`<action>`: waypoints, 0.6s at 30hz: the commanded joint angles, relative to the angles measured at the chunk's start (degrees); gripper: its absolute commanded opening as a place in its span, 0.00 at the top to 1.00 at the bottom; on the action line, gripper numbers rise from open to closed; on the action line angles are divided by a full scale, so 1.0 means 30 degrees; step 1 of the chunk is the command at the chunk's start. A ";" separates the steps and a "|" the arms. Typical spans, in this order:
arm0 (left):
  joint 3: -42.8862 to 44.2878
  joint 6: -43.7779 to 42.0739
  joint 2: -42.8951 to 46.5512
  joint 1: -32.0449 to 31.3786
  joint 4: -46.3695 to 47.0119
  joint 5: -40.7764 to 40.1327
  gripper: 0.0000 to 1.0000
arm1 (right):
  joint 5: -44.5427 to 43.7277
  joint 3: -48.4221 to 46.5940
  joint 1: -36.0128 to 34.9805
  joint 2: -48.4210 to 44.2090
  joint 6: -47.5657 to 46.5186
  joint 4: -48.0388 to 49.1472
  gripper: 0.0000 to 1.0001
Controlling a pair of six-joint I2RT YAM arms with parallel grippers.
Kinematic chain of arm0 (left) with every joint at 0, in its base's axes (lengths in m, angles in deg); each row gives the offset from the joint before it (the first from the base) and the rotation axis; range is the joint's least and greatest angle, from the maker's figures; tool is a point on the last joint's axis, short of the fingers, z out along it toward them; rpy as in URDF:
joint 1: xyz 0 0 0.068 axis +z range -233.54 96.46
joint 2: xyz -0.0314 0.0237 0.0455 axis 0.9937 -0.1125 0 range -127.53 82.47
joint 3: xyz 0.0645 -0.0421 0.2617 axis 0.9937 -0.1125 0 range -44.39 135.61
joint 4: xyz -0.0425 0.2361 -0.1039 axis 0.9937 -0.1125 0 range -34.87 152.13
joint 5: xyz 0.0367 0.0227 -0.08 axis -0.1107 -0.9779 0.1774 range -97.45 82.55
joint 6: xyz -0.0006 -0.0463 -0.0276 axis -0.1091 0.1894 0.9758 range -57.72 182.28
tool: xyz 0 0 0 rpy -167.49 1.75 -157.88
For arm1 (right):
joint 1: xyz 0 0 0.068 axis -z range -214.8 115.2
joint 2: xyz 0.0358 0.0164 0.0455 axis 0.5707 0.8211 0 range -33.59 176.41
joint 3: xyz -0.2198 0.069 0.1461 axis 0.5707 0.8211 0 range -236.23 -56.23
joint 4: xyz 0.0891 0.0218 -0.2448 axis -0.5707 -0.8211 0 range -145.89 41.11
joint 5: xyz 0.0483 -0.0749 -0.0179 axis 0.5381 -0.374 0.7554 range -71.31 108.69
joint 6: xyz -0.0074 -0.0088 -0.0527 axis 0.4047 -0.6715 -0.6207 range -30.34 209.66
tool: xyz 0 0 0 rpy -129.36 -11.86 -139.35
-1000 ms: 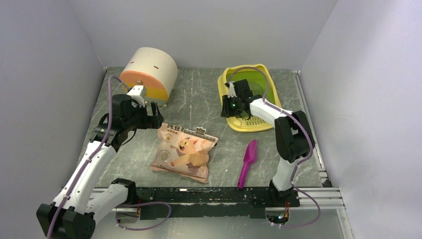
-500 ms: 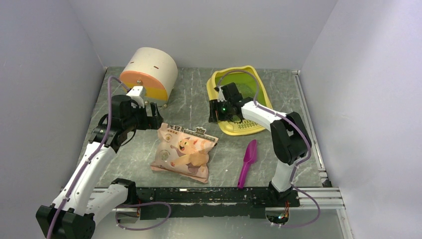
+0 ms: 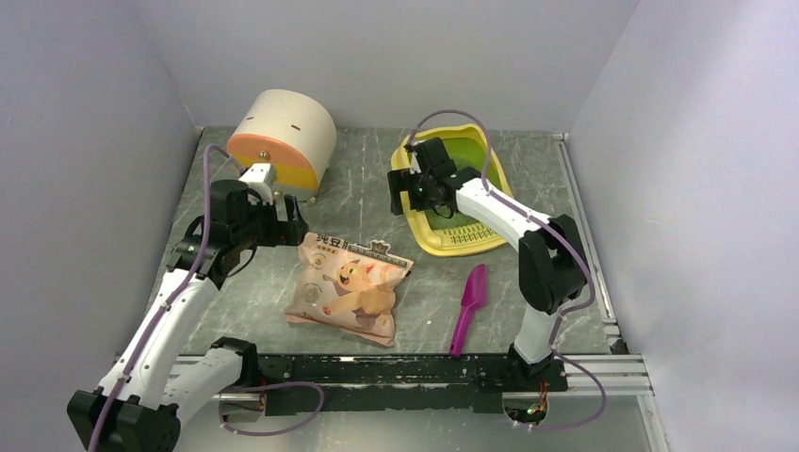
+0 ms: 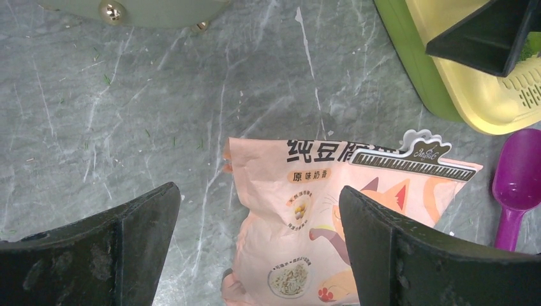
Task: Fill the litter box with clean litter
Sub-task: Move the litter box to the center of the board.
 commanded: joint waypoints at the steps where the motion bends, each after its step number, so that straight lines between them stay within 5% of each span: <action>1: 0.0717 -0.0110 0.0546 0.0097 -0.0409 -0.0238 0.01 | -0.2721 -0.0011 0.0040 -0.2520 -0.0920 -0.0281 0.00; 5: 0.0118 0.0396 0.1393 0.0098 -0.0491 0.0269 0.01 | -0.2194 0.3602 -0.0425 -0.6850 -0.1842 0.2721 0.00; 10: -0.0823 0.1786 0.2556 0.0097 -0.0249 0.1491 0.01 | 0.6560 1.0498 -0.0670 -1.1292 -0.1338 0.9627 0.04; 13: -0.1010 0.2400 0.2802 0.0098 -0.0193 0.1642 0.01 | 0.8991 1.1887 -0.1200 -1.1340 -0.0195 1.1857 0.06; 18: -0.1129 0.3336 0.2668 0.0097 0.0175 0.2891 0.01 | 0.8691 0.9992 -0.1990 -0.8311 -0.0818 0.9595 0.06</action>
